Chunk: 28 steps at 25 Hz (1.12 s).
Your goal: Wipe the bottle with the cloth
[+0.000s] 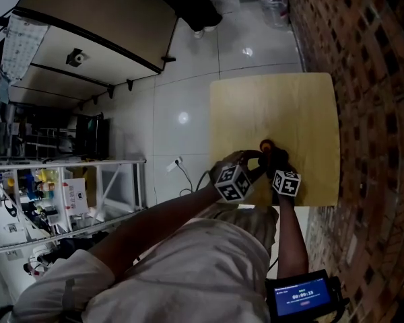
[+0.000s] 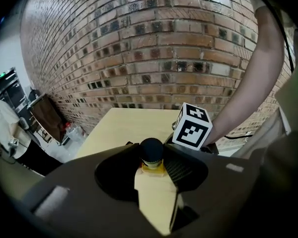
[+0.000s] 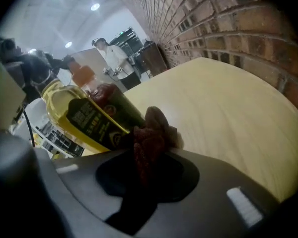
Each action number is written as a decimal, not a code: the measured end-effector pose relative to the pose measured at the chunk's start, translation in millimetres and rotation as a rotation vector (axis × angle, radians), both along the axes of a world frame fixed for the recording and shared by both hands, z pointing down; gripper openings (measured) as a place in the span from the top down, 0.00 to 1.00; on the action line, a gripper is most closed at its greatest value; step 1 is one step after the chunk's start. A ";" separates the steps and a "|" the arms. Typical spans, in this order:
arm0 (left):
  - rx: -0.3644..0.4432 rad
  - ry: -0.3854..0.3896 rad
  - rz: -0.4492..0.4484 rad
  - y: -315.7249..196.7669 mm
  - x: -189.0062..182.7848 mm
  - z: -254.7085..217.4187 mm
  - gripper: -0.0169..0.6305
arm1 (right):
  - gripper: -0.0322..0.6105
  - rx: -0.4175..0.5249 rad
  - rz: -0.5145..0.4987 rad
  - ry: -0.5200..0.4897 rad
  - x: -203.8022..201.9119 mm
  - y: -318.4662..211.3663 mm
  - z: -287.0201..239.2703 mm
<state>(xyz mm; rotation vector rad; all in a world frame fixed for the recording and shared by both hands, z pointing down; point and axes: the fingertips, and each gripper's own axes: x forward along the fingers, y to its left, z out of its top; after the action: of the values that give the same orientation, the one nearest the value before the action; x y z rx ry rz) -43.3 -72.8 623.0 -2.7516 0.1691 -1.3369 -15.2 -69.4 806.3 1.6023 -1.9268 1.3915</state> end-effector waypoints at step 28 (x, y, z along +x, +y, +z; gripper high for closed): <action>-0.180 0.013 -0.443 -3.5 13.6 -6.0 0.71 | 0.82 0.377 0.387 -0.134 15.4 15.1 -128.8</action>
<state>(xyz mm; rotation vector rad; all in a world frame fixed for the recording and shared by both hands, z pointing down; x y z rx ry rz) -29.7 -76.3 617.0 -2.9892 0.7310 -1.4893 0.2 -54.2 677.6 2.2048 -2.1369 1.3541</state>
